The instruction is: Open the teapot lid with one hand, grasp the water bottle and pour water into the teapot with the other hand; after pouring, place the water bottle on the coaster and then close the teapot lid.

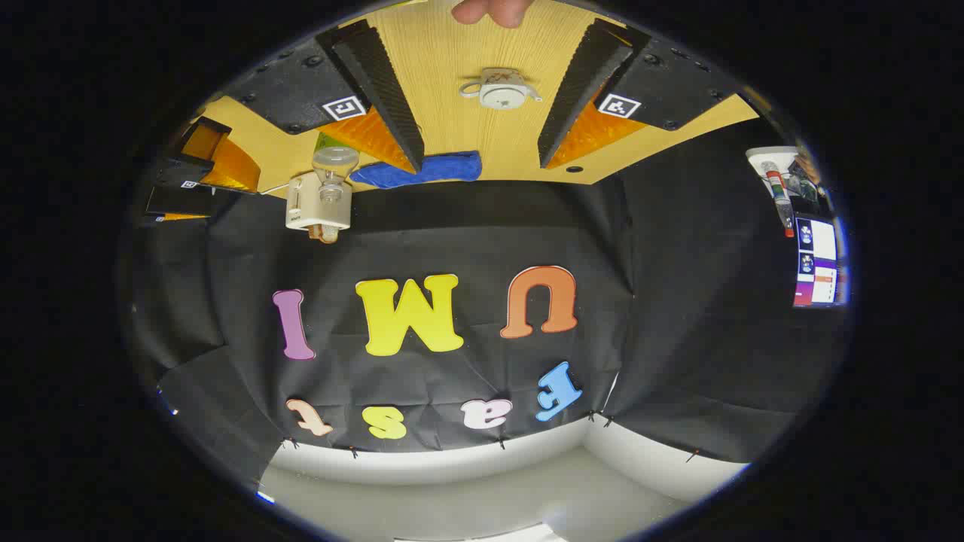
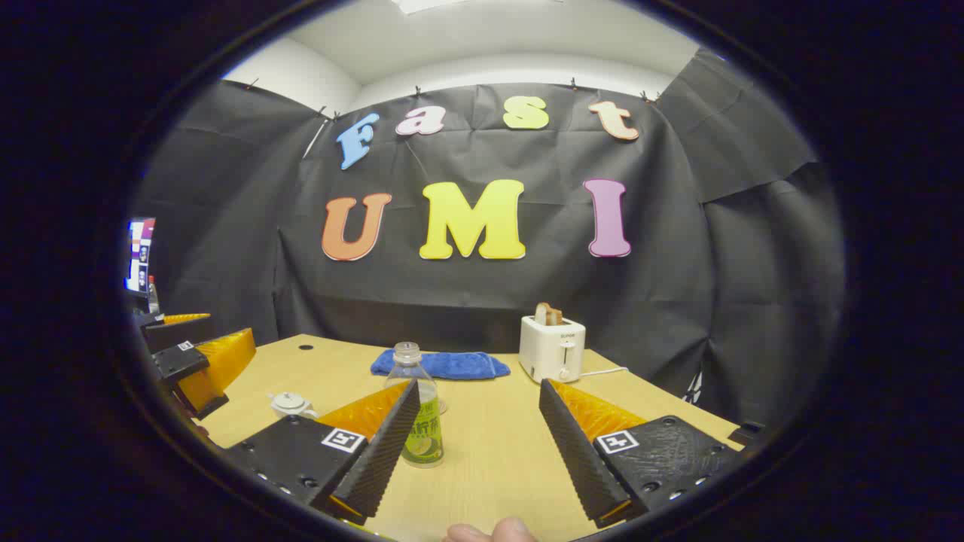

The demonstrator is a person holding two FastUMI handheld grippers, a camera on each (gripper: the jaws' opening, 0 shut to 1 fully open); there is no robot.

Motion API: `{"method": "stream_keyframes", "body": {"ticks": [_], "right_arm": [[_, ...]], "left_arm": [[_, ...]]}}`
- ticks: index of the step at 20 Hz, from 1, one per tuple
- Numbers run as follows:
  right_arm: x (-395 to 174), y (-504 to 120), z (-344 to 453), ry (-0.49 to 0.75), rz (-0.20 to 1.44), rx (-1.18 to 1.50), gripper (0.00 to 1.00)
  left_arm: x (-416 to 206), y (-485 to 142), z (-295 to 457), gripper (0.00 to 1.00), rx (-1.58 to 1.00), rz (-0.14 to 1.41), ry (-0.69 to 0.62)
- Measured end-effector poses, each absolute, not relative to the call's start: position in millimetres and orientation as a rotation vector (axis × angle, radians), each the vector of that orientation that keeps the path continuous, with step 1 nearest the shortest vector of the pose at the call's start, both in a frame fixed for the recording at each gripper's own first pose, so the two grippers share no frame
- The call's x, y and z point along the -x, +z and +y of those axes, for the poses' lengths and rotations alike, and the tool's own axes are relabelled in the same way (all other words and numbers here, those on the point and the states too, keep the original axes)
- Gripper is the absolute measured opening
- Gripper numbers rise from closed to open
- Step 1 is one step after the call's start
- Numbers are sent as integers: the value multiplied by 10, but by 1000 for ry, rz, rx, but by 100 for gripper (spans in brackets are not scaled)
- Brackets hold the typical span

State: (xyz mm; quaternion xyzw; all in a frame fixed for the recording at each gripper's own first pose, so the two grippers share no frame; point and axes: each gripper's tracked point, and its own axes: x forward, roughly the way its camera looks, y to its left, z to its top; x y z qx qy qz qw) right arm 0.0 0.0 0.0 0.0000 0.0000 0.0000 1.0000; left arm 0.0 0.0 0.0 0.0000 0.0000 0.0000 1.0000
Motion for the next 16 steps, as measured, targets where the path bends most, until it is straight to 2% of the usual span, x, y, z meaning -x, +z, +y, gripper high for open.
{"method": "stream_keyframes", "body": {"ticks": [16], "right_arm": [[-12,30,53,3,-18,5,95]], "left_arm": [[-41,-98,13,96,10,30,2]]}}
